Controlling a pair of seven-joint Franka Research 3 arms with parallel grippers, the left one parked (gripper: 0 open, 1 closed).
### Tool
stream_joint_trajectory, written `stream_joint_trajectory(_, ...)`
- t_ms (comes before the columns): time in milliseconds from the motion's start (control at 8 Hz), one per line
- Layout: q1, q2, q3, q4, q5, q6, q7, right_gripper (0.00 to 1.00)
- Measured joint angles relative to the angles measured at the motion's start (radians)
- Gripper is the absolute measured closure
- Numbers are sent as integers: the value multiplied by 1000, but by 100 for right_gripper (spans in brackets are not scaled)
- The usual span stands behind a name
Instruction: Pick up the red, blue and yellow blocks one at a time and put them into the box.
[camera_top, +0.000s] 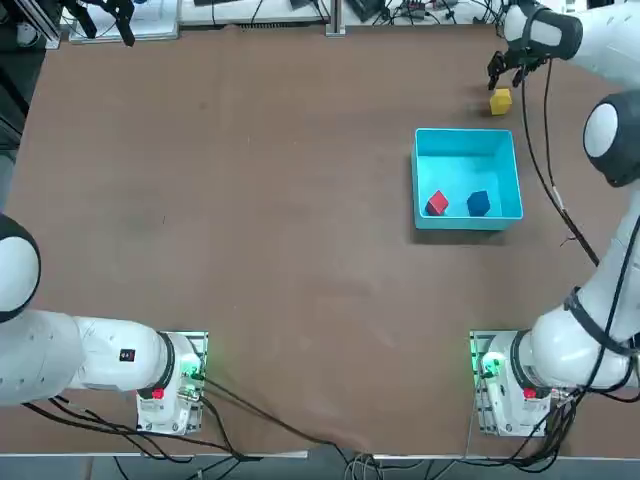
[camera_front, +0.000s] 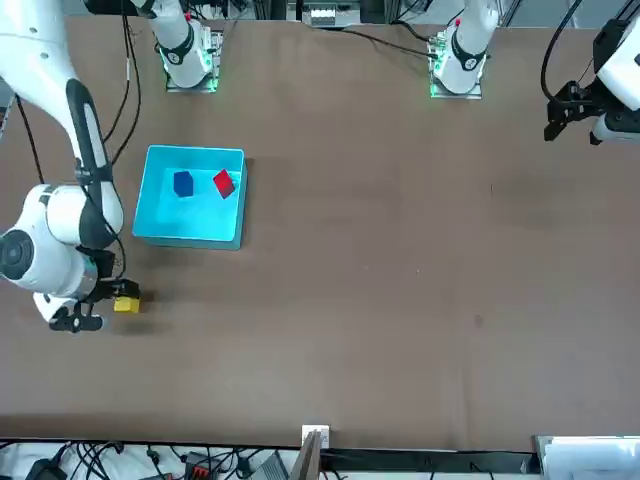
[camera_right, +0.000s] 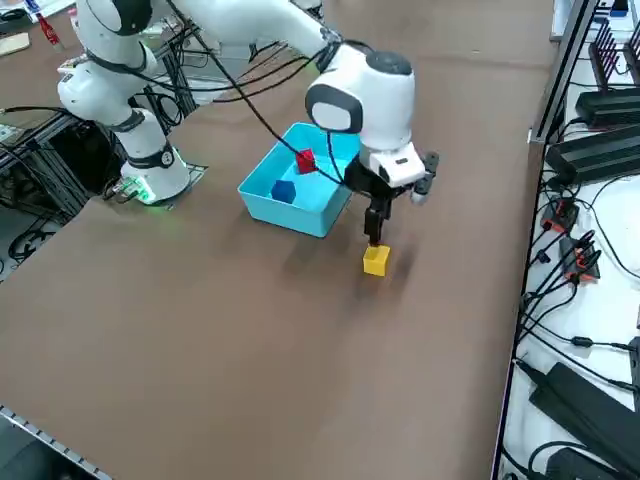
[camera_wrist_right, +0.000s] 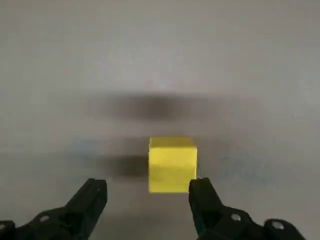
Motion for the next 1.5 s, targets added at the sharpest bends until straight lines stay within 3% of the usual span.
stream_joint_trajectory(875,-36,82,0,3,0,119,-96,1)
stream_joint_trajectory(1125,-39,109,0,1,0,133,-98,7)
stream_joint_trajectory(1375,-39,110,4,0,0,132,-97,30)
stream_joint_trajectory(1500,-38,100,8,1,0,127,-96,30)
